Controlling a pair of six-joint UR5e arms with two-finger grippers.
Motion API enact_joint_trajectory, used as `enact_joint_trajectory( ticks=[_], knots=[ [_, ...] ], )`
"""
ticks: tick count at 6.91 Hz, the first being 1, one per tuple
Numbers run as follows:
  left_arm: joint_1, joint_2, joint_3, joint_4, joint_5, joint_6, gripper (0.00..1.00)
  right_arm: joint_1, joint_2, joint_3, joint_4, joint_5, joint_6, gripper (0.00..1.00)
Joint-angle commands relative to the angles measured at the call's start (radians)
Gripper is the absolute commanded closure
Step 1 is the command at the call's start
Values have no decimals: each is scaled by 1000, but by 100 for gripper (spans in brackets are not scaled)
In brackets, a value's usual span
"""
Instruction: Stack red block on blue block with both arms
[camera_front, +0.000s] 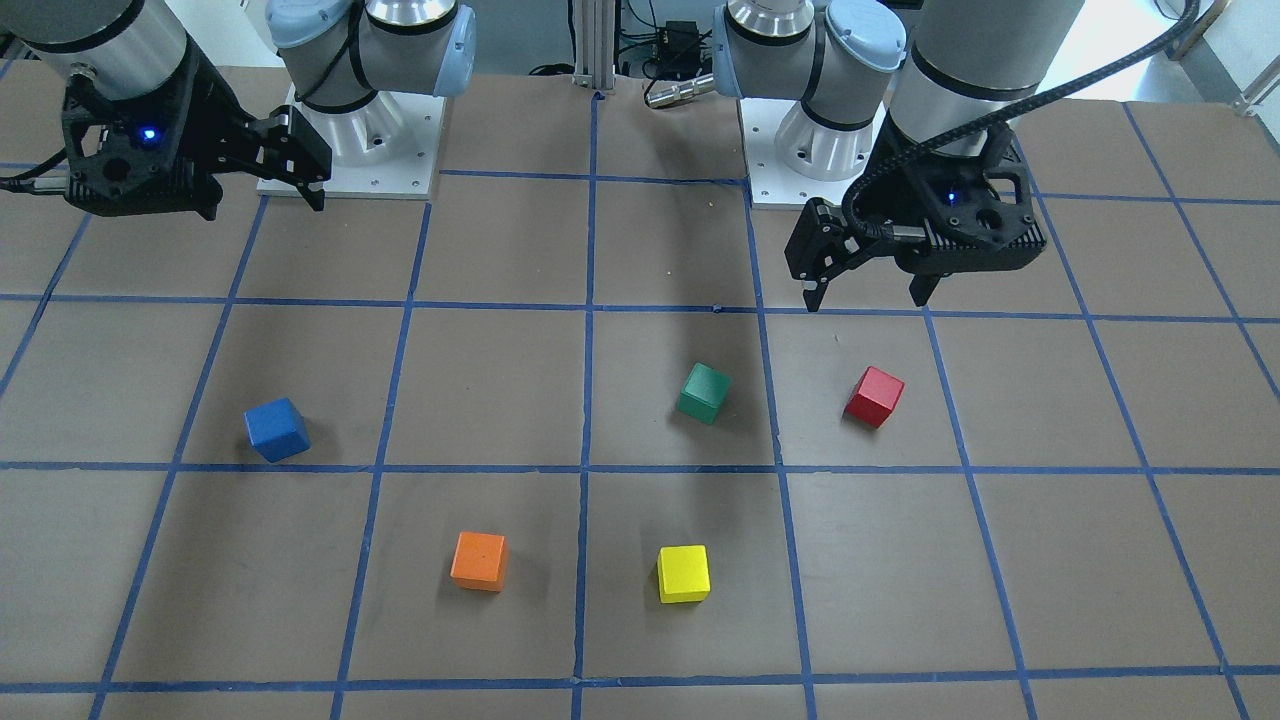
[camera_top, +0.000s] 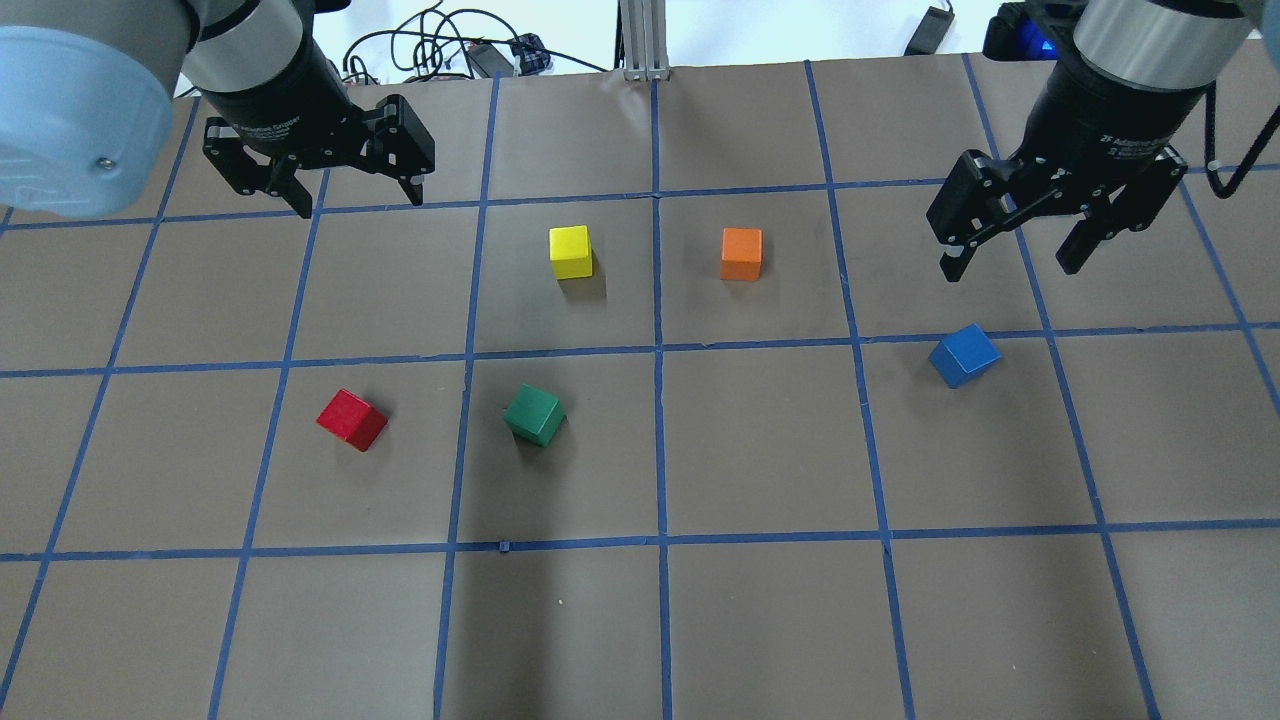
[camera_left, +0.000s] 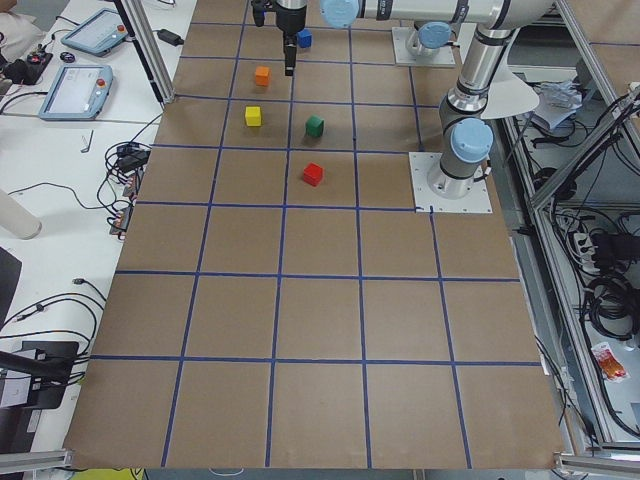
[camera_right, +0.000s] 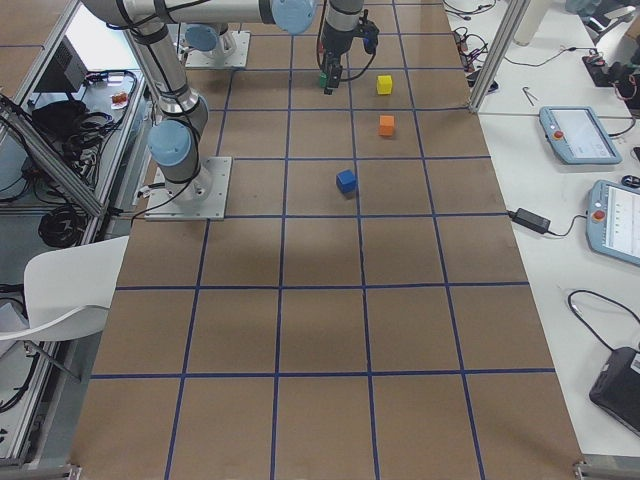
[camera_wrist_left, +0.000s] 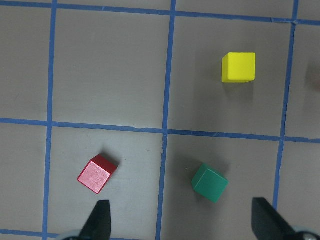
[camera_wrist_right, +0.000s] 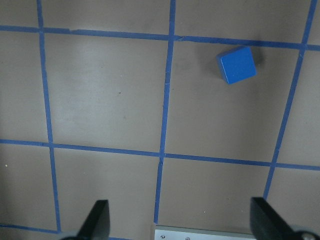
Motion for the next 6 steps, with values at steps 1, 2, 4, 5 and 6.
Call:
enact_joint_trajectory(
  ticks=[1, 2, 4, 5, 6],
  knots=[
    [0, -10, 5, 2, -3, -4, 0, 0, 1, 0, -15, -22, 0, 0],
    [0, -1, 3, 2, 0, 0, 0, 0, 3, 0, -18, -19, -12, 0],
    [0, -10, 1, 10, 0, 0, 0, 0, 12, 0, -13, -5, -6, 0],
    [0, -1, 4, 9, 0, -1, 0, 0, 12, -1, -54, -7, -9, 0],
    [0, 8, -5, 4, 0, 2, 0, 0, 17, 0, -126, -5, 1, 0]
  ],
)
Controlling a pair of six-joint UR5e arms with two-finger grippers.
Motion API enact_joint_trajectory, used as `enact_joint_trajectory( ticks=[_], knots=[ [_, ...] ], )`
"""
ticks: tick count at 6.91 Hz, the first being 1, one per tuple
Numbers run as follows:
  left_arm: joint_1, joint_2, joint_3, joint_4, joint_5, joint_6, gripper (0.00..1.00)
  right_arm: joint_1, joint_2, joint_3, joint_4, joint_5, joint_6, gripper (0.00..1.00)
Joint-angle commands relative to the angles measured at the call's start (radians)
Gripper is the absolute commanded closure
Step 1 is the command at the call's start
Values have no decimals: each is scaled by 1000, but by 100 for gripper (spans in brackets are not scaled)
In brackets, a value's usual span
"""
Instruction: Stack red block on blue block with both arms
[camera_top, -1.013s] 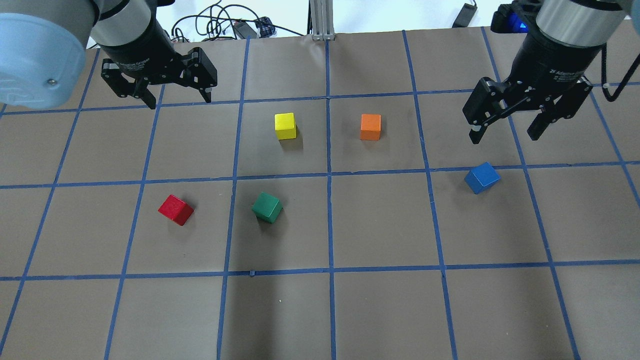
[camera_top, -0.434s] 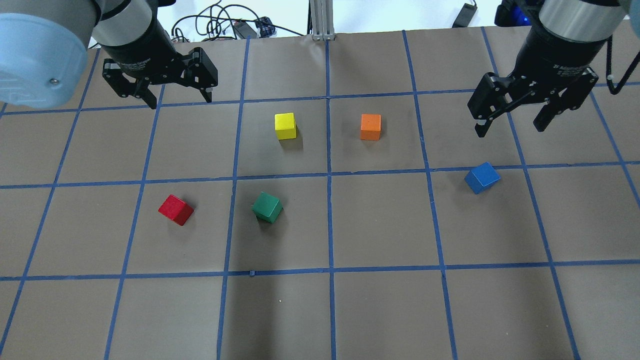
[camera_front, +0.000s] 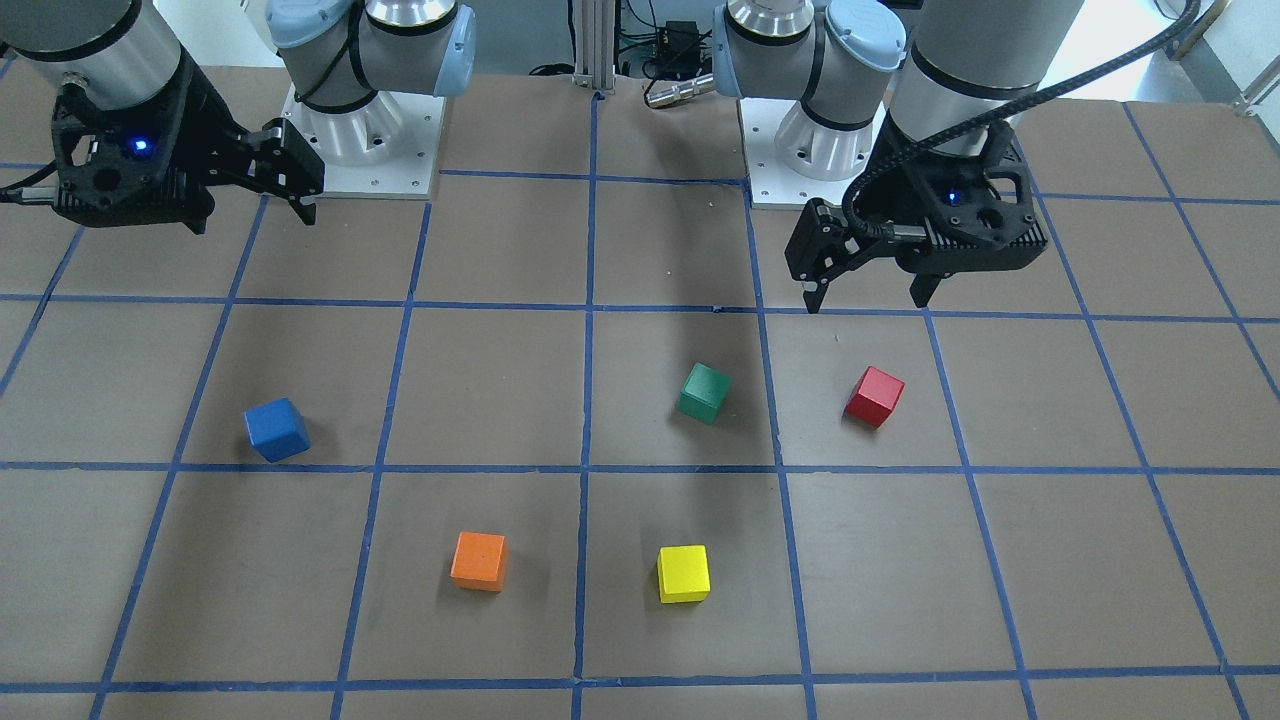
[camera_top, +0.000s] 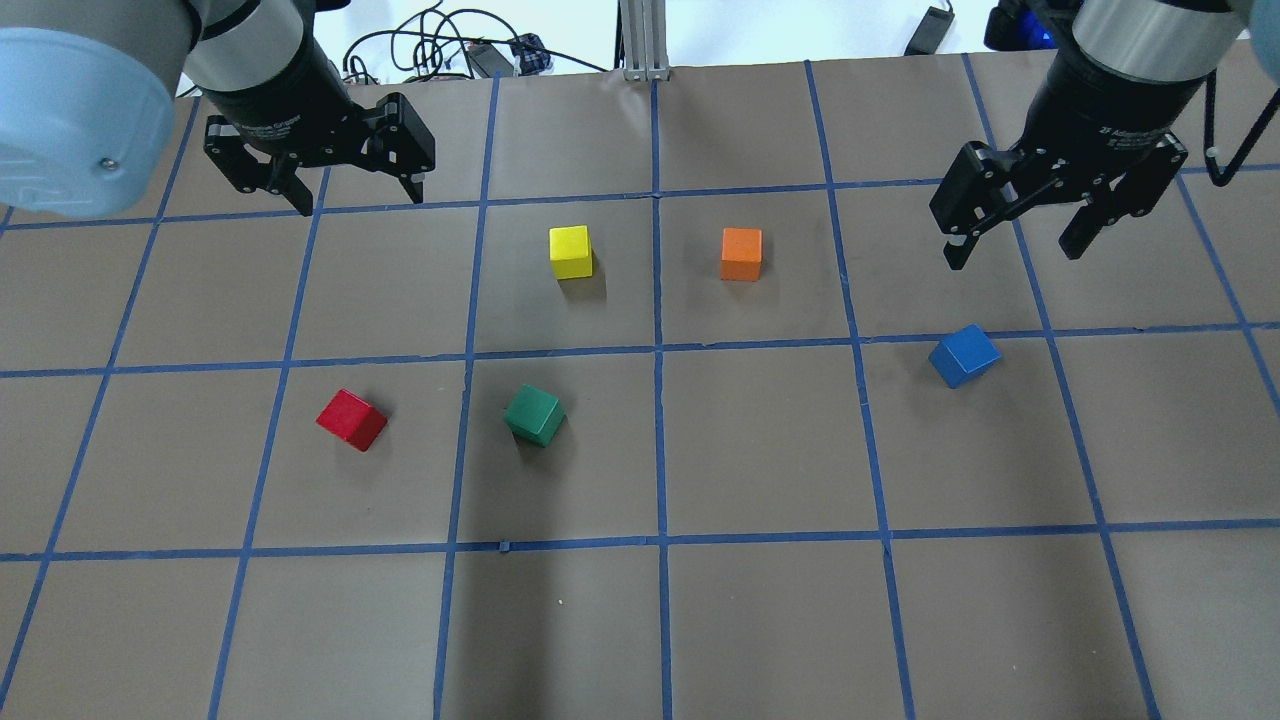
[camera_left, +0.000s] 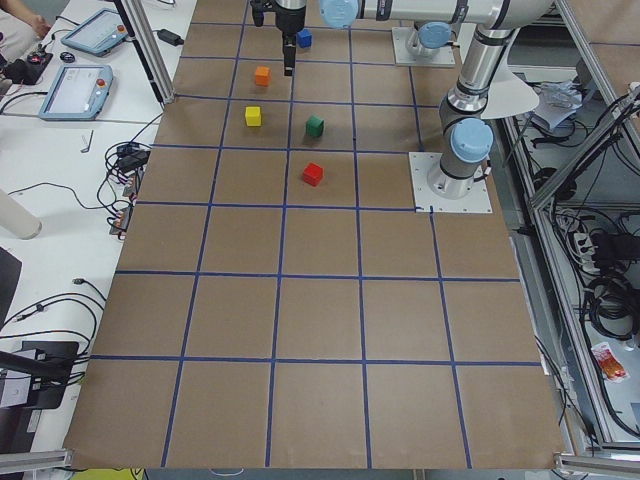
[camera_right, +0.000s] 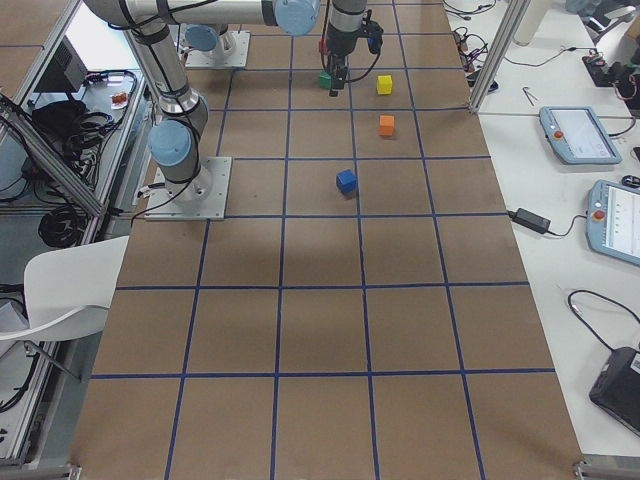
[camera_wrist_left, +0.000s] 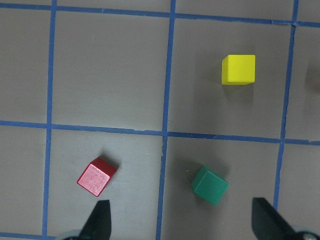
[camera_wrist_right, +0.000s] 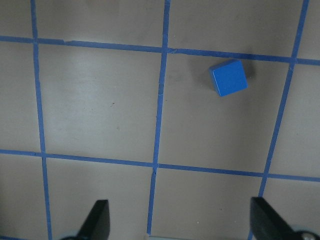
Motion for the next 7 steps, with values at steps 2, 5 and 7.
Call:
enact_joint_trajectory(
  ticks=[2, 5, 7],
  knots=[
    [0, 1, 10, -8, 0, 0, 0, 0, 9, 2, -78, 1, 83, 0],
    [0, 16, -1, -10, 0, 2, 0, 0, 41, -7, -126, 4, 90, 0],
    [-2, 24, -2, -11, 2, 2, 0, 0, 43, -9, -161, 6, 92, 0]
  ],
)
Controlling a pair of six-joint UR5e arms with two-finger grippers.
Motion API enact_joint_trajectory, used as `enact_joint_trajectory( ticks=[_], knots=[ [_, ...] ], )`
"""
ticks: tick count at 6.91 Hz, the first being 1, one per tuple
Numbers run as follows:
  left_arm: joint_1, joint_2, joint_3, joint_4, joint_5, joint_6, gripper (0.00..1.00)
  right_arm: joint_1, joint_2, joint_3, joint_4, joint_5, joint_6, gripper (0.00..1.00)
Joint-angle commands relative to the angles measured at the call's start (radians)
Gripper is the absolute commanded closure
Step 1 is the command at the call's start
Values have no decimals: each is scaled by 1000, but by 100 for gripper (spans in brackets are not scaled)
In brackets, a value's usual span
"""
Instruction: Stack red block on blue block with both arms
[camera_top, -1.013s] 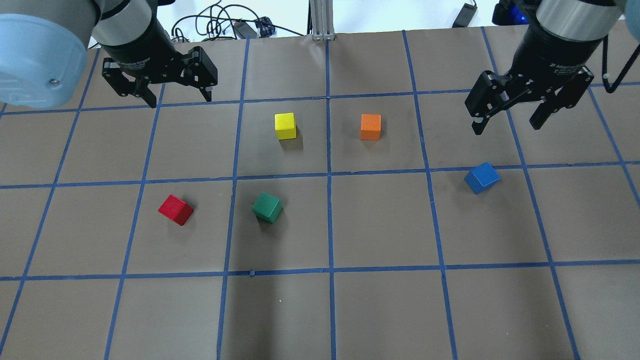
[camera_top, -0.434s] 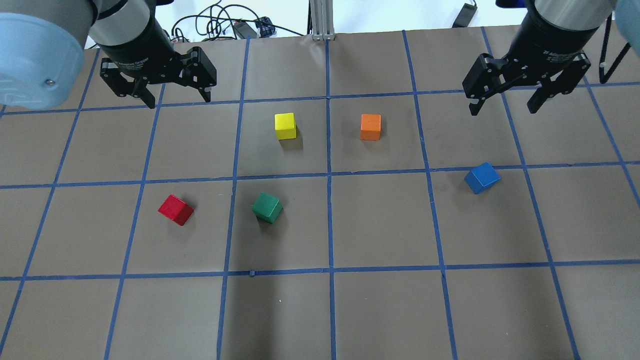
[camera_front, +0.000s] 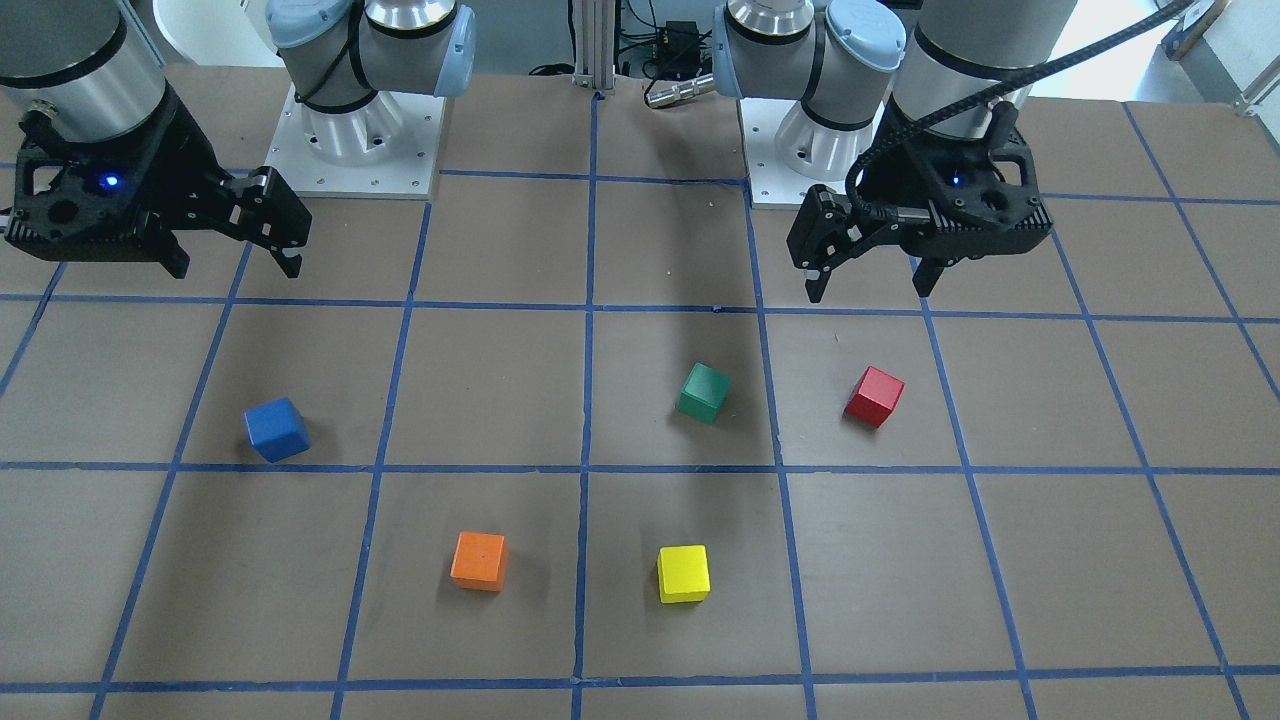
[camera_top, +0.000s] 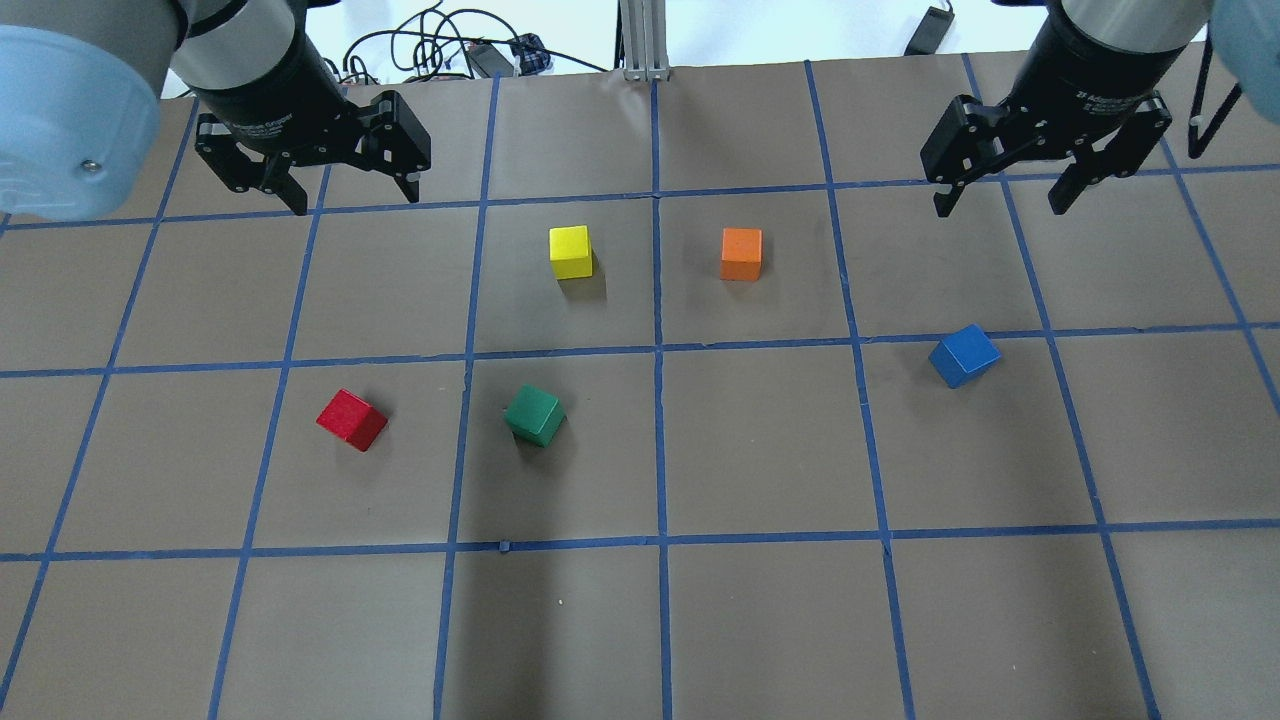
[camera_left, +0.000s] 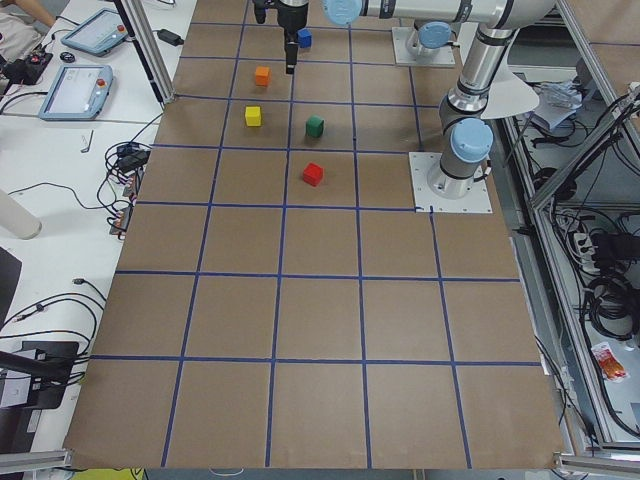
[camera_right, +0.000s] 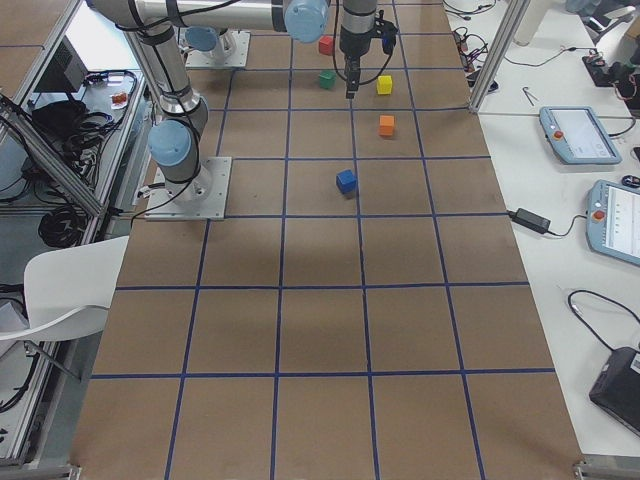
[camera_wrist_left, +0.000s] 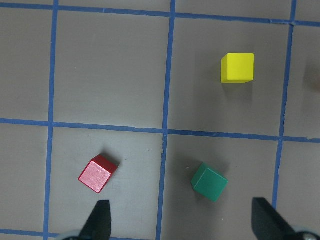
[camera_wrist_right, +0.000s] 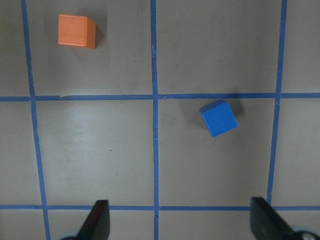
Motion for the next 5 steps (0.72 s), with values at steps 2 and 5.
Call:
enact_joint_trajectory(
  ticks=[2, 5],
  knots=[
    [-1, 6, 2, 0, 0, -1, 0, -6, 11, 10, -83, -3, -1, 0],
    [0, -2, 14, 2, 0, -2, 0, -11, 14, 15, -140, -17, 2, 0]
  ],
)
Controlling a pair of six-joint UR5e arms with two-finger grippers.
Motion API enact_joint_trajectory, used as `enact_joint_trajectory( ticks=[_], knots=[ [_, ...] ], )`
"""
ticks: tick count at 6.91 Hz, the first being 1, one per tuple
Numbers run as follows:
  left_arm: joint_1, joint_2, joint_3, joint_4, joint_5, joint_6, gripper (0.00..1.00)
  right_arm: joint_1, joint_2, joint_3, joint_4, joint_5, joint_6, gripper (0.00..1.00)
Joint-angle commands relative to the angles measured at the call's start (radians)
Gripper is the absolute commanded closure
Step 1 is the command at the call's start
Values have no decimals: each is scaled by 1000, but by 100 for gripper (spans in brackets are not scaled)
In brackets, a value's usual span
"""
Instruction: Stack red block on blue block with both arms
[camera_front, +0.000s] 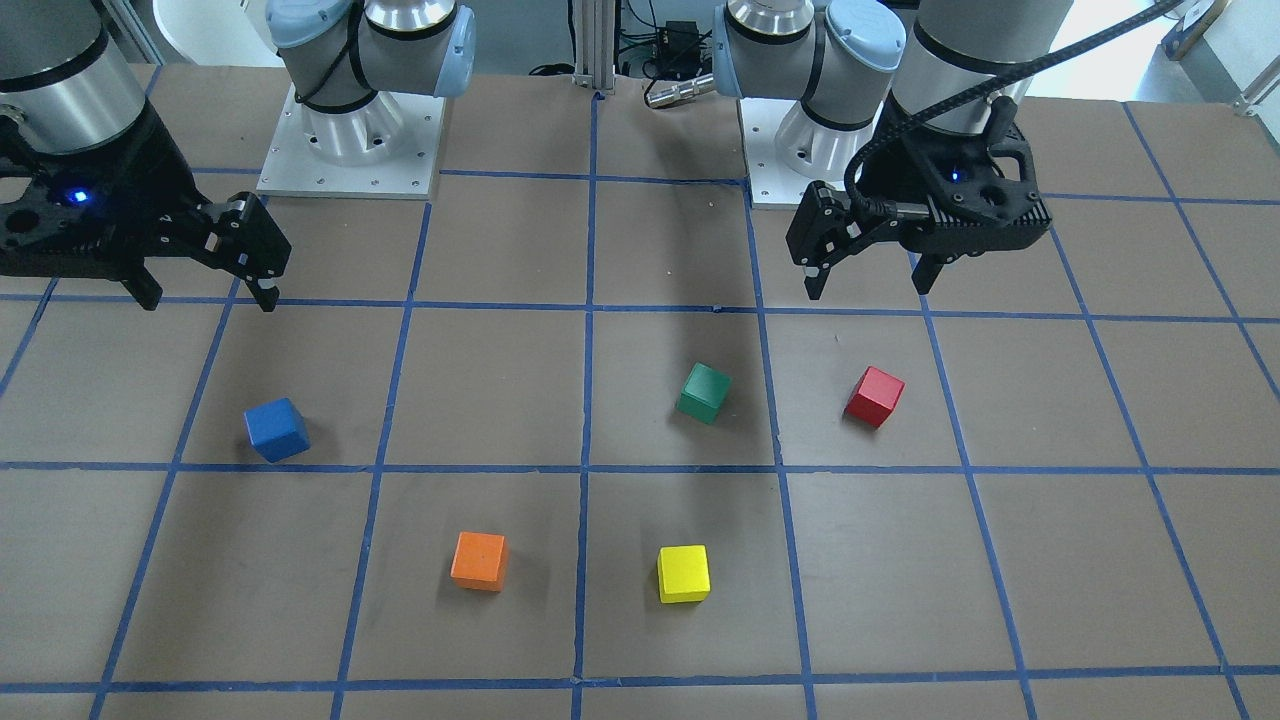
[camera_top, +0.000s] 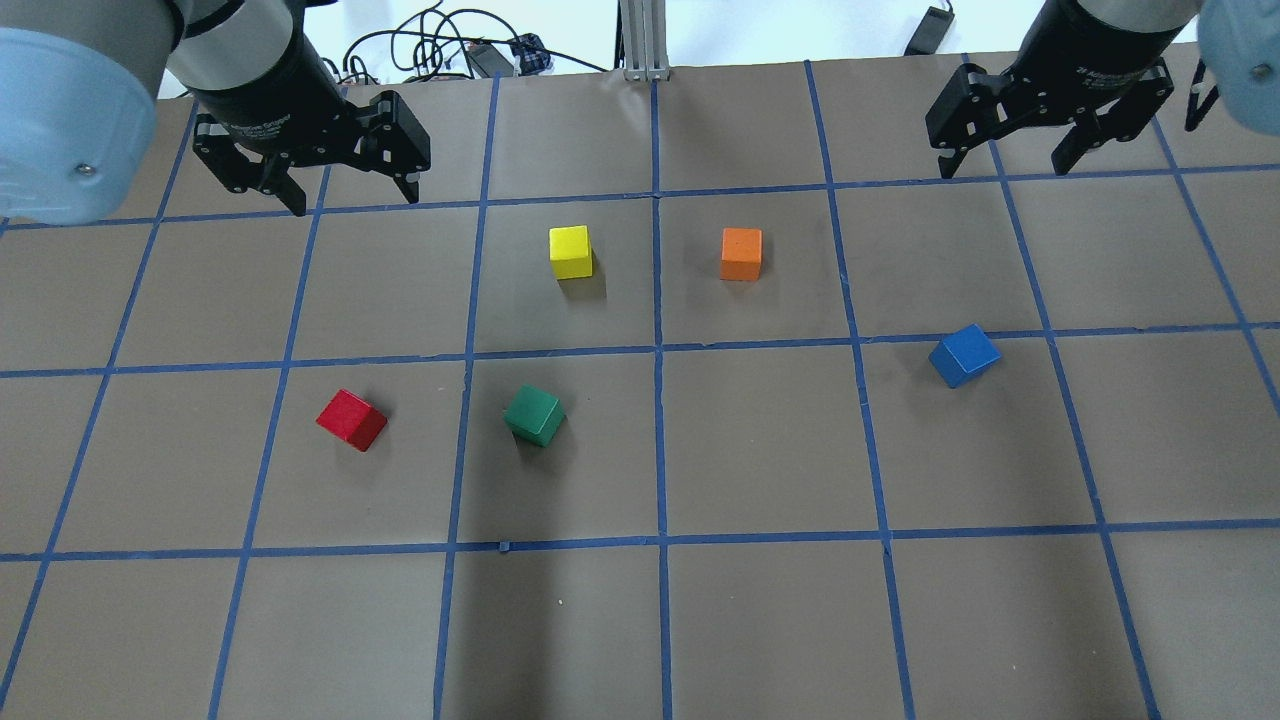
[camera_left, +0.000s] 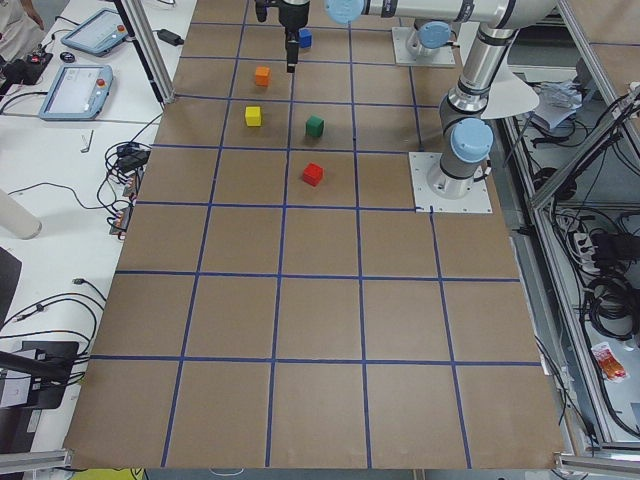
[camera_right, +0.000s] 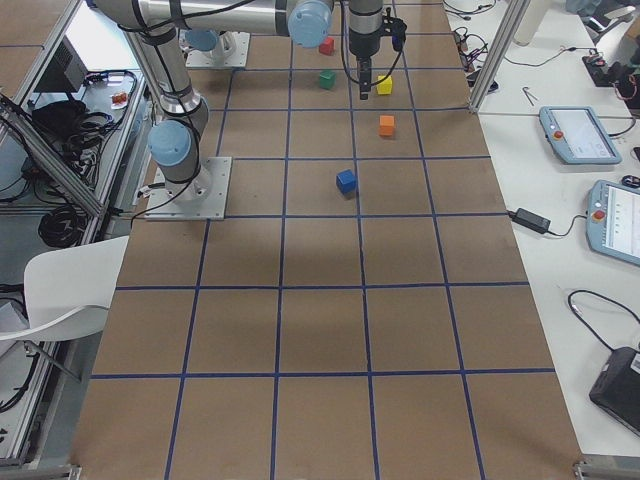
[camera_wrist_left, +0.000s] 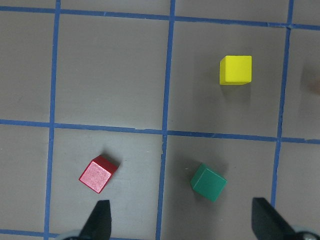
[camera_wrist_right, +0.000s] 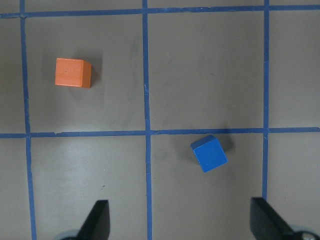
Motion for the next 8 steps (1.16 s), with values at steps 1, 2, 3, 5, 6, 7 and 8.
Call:
enact_joint_trajectory(
  ticks=[1, 2, 3, 5, 6, 7, 8],
  knots=[
    [9, 3, 17, 0, 2, -3, 0, -2, 2, 8, -7, -9, -21, 0],
    [7, -5, 10, -2, 0, -3, 0, -2, 6, 27, -8, -7, -39, 0],
    [7, -3, 2, 0, 0, 2, 0, -2, 6, 33, 1, -12, -38, 0],
    [7, 9, 16, -3, 0, 0, 0, 4, -62, 12, 33, 5, -38, 0],
    [7, 6, -6, -41, 3, 18, 0, 6, -108, 22, 48, 5, -36, 0],
    [24, 1, -9, -52, 5, 47, 0, 6, -116, 18, 64, 7, -38, 0],
    [58, -5, -10, -75, 47, 81, 0, -2, -71, 31, 106, 7, -38, 0]
  ],
)
